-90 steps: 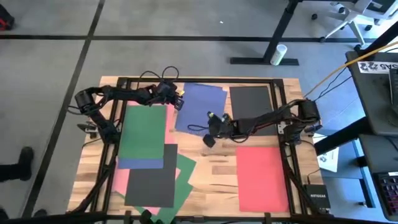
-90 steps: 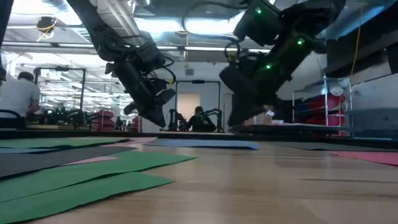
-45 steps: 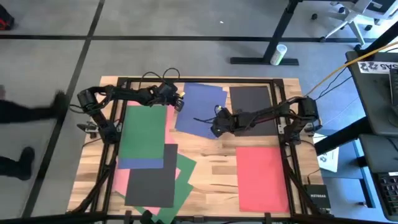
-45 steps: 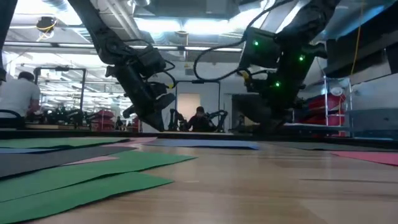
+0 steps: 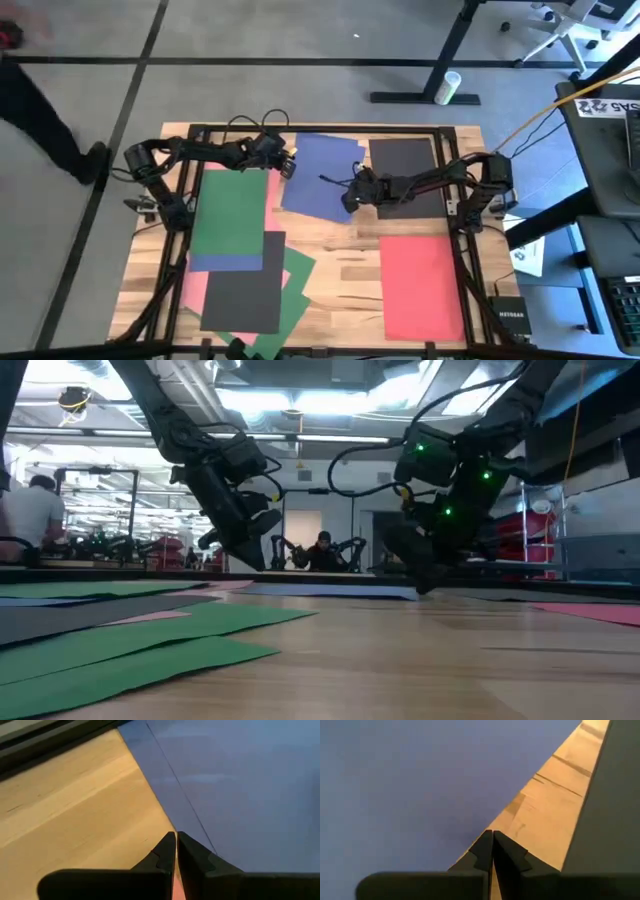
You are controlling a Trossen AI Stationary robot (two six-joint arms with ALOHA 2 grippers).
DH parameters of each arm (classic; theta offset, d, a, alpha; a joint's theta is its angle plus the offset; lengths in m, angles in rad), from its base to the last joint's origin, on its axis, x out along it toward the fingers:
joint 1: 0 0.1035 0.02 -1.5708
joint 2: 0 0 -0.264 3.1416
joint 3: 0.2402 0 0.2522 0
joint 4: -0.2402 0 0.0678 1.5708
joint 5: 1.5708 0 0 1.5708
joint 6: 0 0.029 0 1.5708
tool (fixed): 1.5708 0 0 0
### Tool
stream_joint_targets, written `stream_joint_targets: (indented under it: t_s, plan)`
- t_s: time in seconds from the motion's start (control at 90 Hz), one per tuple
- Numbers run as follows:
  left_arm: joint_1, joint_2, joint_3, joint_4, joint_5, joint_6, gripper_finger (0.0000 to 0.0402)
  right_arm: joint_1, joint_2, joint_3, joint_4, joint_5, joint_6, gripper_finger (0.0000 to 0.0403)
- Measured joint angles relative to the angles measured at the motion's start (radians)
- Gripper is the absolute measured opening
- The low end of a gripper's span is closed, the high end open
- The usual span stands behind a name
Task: Organize paper
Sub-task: Stack the blue paper on top of the other blue paper on the table
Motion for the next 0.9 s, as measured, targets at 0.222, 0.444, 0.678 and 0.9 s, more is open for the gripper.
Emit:
stream_joint_targets:
  t_s: [0.222,0.444,0.678,0.9]
  plan:
    - [0.000,0.000,0.000,-0.004,0.000,0.005,0.0000,-0.035,0.004,-0.002,0.059,-0.009,-0.017,0.0000]
    - [0.000,0.000,0.000,-0.005,0.000,0.007,0.0000,-0.066,0.006,-0.003,0.100,-0.023,-0.026,0.0000]
    - [-0.004,0.000,0.000,-0.005,0.000,0.004,0.0000,-0.086,0.006,-0.003,0.122,-0.029,-0.021,0.0000]
    - [-0.022,0.000,0.000,-0.004,0.000,0.006,0.0000,-0.091,0.009,-0.003,0.174,-0.037,-0.019,0.0000]
